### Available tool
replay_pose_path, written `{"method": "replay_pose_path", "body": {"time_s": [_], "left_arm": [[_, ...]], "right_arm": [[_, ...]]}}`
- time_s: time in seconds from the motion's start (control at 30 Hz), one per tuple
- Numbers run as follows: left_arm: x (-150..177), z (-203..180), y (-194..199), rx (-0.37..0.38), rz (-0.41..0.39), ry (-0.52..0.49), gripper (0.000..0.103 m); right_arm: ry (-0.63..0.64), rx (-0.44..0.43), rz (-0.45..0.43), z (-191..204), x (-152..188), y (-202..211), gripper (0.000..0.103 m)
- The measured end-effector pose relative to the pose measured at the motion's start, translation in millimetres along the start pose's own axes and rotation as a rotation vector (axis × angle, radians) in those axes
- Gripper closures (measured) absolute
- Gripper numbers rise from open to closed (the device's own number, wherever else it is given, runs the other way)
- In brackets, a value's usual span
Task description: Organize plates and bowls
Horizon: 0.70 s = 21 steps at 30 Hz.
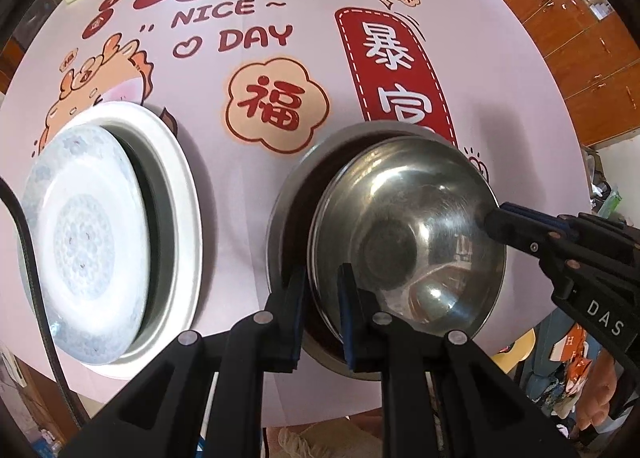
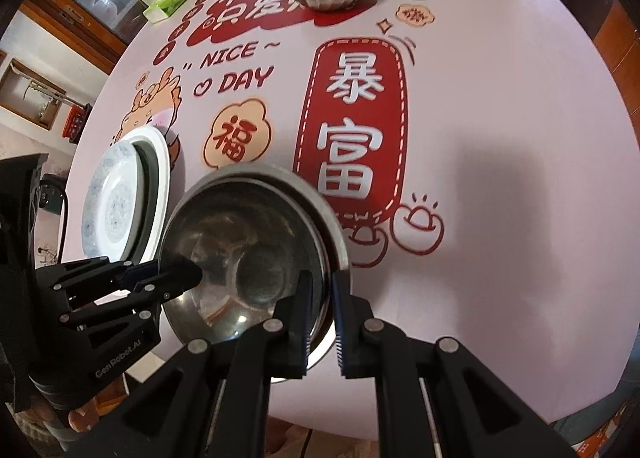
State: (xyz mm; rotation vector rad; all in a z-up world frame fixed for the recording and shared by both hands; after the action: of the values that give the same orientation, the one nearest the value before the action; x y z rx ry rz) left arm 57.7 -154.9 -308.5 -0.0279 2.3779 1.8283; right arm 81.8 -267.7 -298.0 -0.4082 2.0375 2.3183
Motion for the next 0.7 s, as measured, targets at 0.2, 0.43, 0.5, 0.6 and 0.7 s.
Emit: {"method": "replay_pose_path", "body": {"time_s": [0.2, 0.43, 0.5, 0.6, 0.7], "left_arm": [[-4.0, 2.9, 10.2, 0.008, -0.024, 0.011, 0.089], [-8.3, 8.4, 30.5, -0.028, -0.081, 0.011, 0.07], [-9.1, 10.2, 36.2, -0.031, -0.092, 0.015, 0.069], [-9.0, 14.4, 43.9, -0.031, -0.107, 0.024, 0.064], [-7.7, 18.4, 54.1, -0.035, -0.136, 0.036, 0.042]], "right_arm": [[-0.001, 0.019, -0.028, -3.2, -6.0, 7.3, 0.085], [-0.009, 0.018, -0.051, -5.8, -8.3, 15.0, 0.076], [-0.007, 0.015, -0.054, -4.7, -8.4, 16.5, 0.076], [0.0, 0.011, -0.061, -1.0, -7.8, 19.8, 0.076], [0.007, 0.004, -0.071, 4.5, -7.5, 24.9, 0.076]]}}
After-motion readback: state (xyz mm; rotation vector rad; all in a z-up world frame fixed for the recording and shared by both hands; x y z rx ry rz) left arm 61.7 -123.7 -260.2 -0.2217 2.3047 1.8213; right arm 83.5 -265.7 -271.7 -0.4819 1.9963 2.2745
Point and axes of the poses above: each gripper's, at about its wrist camera, not at the fingertips, and y roughly against the way its jaws point, z to its left, x to its underside, the point moved 10 cm from there along -y, roughly the way its jaws point, and after that the axes turned 5 degrees about x, right-handed, at the moved point
